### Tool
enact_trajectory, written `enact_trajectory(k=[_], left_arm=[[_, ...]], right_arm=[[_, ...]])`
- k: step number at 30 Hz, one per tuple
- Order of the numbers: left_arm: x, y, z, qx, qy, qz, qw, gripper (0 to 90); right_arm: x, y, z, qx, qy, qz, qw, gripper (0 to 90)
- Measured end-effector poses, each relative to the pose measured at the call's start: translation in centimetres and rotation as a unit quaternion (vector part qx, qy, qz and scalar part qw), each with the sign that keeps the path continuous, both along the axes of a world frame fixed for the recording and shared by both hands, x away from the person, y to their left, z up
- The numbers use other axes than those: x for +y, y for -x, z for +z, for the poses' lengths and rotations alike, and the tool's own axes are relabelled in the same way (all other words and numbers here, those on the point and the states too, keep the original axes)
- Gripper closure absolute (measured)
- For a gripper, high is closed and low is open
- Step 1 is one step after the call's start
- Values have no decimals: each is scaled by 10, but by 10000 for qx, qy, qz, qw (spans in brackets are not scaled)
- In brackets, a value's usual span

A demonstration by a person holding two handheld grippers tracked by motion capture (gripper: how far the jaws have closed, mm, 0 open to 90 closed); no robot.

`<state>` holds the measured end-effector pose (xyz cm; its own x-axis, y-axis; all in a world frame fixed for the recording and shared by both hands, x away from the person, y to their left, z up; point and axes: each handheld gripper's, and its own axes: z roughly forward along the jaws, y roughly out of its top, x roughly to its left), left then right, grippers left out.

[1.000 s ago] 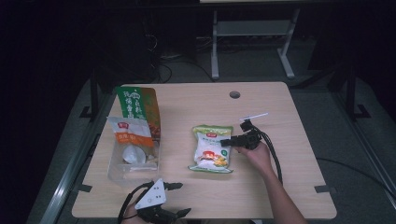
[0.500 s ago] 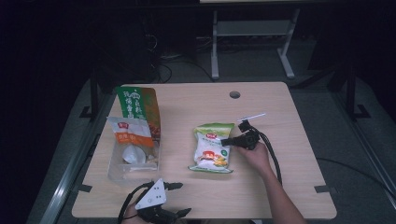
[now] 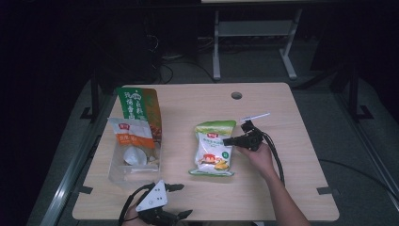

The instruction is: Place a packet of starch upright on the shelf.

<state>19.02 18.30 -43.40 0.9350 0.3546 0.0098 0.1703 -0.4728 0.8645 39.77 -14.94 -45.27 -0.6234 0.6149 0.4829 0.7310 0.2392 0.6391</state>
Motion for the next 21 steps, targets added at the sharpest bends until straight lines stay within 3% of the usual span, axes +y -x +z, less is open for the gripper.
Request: enact_trajectory(k=[21], left_arm=[[-1, 0, 0, 0, -19, 8, 10000, 226]], right_arm=[[-1, 24, 40, -646, -280, 32, 9975, 899]])
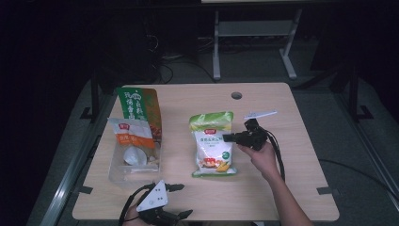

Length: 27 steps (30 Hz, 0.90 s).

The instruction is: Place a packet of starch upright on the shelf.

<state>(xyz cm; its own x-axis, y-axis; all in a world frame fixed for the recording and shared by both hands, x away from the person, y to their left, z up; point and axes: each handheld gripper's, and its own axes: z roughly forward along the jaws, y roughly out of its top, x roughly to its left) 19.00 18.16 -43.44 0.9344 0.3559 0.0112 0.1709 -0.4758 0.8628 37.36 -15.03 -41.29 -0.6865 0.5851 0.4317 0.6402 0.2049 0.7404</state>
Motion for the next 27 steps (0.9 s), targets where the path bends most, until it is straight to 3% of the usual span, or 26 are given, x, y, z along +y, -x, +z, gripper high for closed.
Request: enact_trajectory(k=[11, 12, 20, 27], left_arm=[[0, -1, 0, -31, -47, -23, 10000, 226], [0, 0, 0, -9, -22, -5, 10000, 226], [-2, 1, -1, 29, -10, -13, 10000, 227], [-3, 1, -1, 31, -63, -31, 10000, 226]], right_arm=[[-1, 9, 20, -495, -164, -323, 9981, 900], [-2, 10, 20, -616, -171, -340, 9974, 899], [-5, 23, 18, -1001, -152, -111, 9948, 894], [-10, 33, 14, -1162, -115, 81, 9931, 886]])
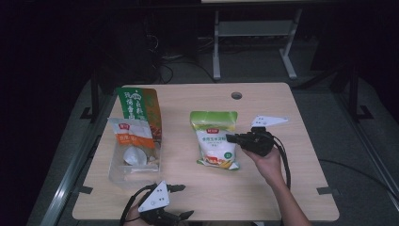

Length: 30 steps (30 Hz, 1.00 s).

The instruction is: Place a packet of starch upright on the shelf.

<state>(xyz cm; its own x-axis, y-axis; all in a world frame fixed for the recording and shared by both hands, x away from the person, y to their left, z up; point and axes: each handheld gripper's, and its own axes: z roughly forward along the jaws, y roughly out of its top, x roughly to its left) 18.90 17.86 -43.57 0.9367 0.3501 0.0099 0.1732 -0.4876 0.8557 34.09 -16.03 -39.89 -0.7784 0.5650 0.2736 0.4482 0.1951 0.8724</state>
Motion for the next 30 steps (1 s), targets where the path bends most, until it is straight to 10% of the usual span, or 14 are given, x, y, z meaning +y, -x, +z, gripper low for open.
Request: enact_trajectory(k=[18, 30], left_arm=[[-2, 1, -1, 9, 27, -7, 10000, 226], [-1, 1, -1, 3, 16, -4, 10000, 226]], right_arm=[[-7, 8, -1, -21, 78, 291, 9995, 733], [8, -9, -9, 347, 285, 396, 9982, 674]])
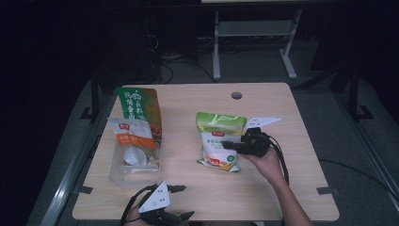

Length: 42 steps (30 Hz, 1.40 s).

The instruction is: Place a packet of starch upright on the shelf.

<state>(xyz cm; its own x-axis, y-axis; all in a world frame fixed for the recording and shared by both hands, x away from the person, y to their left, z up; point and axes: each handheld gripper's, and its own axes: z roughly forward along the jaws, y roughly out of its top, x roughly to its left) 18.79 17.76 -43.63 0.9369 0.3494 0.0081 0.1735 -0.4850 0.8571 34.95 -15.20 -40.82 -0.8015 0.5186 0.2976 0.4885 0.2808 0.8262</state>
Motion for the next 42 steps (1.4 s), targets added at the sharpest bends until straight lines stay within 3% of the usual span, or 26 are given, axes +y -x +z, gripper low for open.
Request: enact_trajectory(k=[12, 28, 42], left_arm=[[0, -1, 0, -22, -55, -35, 10000, 227], [-1, 1, -1, 7, -79, -33, 10000, 227], [-2, 1, -2, -19, -83, -67, 9999, 226]], right_arm=[[11, 0, 12, 3, 376, -113, 9992, 876], [19, 7, 27, 193, 326, -119, 9992, 896], [39, 15, 51, 69, 277, 105, 9995, 897]])
